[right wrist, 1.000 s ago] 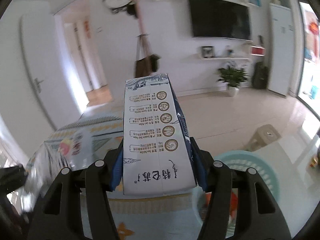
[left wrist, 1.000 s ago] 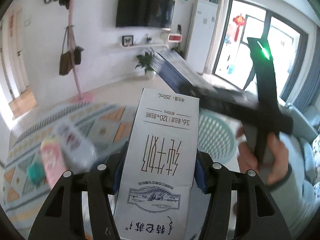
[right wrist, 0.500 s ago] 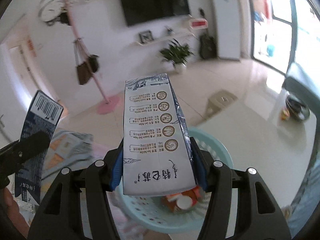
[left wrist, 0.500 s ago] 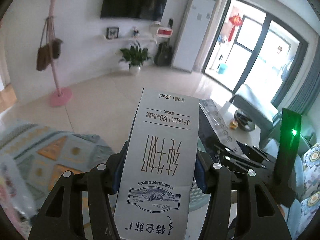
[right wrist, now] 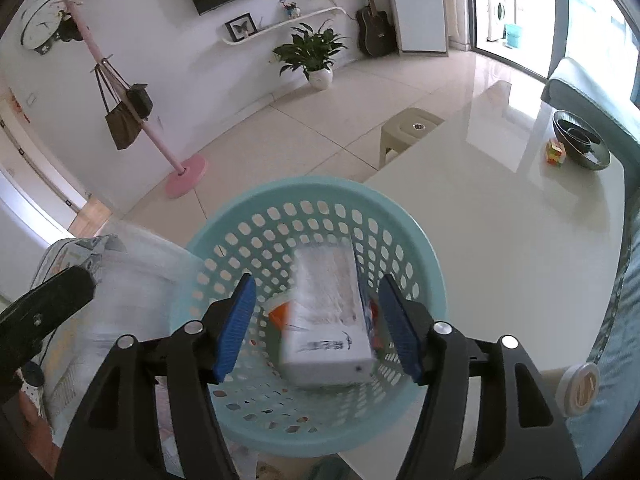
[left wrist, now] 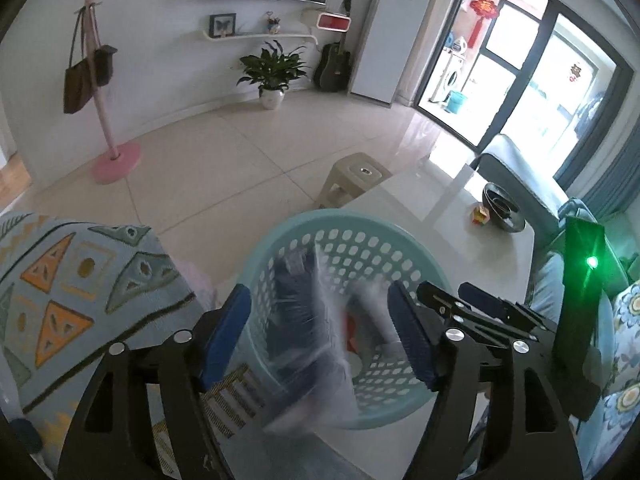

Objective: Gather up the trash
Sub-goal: 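Carry both cartons over the blue basket and open both tools to drop them, then grasp the pink squeeze bottle with the left tool while the right tool grasps the clear bottle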

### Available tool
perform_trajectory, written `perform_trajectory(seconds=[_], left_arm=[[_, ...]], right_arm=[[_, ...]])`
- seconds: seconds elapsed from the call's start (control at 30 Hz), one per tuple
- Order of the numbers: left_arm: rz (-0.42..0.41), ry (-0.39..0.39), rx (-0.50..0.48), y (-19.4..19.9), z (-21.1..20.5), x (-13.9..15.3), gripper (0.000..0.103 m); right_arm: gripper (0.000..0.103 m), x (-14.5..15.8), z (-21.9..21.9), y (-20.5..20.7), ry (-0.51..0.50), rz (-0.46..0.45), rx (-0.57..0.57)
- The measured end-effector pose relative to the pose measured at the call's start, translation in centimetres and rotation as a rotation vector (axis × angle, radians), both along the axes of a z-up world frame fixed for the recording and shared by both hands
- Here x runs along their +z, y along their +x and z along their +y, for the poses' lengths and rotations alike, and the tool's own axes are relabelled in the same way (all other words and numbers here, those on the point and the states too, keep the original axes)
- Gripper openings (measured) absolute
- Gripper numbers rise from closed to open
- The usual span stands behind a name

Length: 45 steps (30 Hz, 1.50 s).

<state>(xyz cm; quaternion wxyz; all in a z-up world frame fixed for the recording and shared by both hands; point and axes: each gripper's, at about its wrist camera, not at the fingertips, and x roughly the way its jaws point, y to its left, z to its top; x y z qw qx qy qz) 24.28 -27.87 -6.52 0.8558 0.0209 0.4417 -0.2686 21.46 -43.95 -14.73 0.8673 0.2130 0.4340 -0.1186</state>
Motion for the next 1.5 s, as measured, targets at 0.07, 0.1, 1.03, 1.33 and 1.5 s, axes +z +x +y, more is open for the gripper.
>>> perform_trajectory(seconds=[0.07, 0.1, 1.03, 1.33, 1.5], left_arm=[[-0.005, -0.009, 0.003, -0.5, 0.8, 0.1, 0.075], [-0.007, -0.015, 0.004, -0.6, 1.1, 0.3, 0.075], [-0.200, -0.208, 0.428, -9.4, 24.6, 8.0, 0.075], [-0.112, -0.110, 0.667, -9.3, 34.4, 5.0, 0.075], [-0.035, -0.111, 0.612, -7.9, 35.2, 2.4, 0.075]], right_arm=[[0.065, 0.0, 0.0, -0.1, -0.001, 0.002, -0.003], [0.066, 0.0, 0.1, -0.1, 0.004, 0.002, -0.003], [0.066, 11.6, 17.2, -1.2, -0.075, -0.262, 0.360], [0.041, 12.0, 26.8, 0.4, -0.084, -0.297, 0.595], [0.040, 11.3, 31.5, 2.1, -0.050, -0.286, 0.697]])
